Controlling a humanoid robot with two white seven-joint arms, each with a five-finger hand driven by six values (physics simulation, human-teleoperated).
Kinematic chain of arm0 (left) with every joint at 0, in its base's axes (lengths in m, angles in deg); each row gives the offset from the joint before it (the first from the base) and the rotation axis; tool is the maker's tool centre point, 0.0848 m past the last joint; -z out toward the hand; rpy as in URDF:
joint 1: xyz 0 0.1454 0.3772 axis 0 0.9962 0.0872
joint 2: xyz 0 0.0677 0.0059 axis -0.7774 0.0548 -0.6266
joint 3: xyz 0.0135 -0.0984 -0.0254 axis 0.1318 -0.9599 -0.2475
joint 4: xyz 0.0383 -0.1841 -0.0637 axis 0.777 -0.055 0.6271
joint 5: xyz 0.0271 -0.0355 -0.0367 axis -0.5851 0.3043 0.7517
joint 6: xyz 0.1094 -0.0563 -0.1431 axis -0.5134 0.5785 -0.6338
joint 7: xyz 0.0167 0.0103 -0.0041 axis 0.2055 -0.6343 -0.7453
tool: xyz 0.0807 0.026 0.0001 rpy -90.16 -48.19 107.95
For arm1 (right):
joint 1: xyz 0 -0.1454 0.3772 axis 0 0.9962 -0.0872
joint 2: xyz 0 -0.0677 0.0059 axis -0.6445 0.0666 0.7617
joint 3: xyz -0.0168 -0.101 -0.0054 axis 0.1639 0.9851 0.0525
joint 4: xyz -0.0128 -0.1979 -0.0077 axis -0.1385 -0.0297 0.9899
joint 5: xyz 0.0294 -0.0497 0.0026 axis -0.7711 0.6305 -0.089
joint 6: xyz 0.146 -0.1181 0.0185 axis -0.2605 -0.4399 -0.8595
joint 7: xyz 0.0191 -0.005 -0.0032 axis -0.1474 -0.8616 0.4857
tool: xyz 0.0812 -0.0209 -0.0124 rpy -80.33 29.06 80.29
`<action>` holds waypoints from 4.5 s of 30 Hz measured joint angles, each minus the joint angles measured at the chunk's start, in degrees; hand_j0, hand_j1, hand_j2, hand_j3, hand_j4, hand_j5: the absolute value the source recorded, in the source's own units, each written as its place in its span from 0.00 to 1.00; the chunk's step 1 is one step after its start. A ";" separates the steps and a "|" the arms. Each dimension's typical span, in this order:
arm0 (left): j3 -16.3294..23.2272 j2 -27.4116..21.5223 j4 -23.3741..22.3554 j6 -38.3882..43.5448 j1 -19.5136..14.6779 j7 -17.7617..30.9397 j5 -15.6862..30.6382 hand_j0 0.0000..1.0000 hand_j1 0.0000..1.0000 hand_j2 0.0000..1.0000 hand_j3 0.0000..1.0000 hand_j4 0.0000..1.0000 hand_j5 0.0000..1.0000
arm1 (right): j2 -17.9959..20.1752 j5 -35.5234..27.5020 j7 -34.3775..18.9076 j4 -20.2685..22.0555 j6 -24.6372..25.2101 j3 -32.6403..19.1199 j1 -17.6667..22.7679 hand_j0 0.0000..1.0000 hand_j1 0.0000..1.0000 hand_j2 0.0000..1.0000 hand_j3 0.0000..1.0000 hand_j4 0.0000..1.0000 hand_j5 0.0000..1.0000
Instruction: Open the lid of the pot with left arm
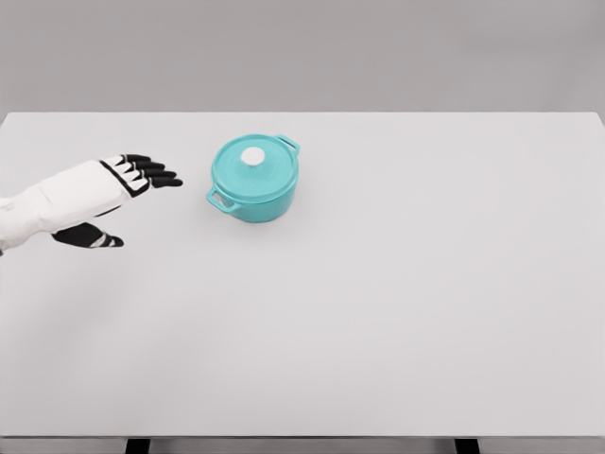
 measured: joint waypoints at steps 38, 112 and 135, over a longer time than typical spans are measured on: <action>39.06 23.05 -39.57 -0.13 -49.57 9.82 -1.01 1.00 1.00 1.00 1.00 1.00 1.00 | 0.00 0.00 0.00 -0.19 0.10 0.00 0.62 1.00 1.00 1.00 1.00 1.00 1.00; 45.19 30.53 -43.28 -0.41 -51.59 11.16 -5.68 0.49 0.49 0.49 0.49 0.49 0.49 | 0.00 0.00 0.00 -0.19 0.10 0.00 0.62 1.00 1.00 1.00 1.00 1.00 1.00; 45.52 15.68 -42.93 -4.68 -53.26 10.38 -3.73 0.46 0.46 0.46 0.46 0.46 0.46 | 0.00 0.00 0.00 -0.19 0.10 0.00 0.53 1.00 1.00 1.00 1.00 1.00 1.00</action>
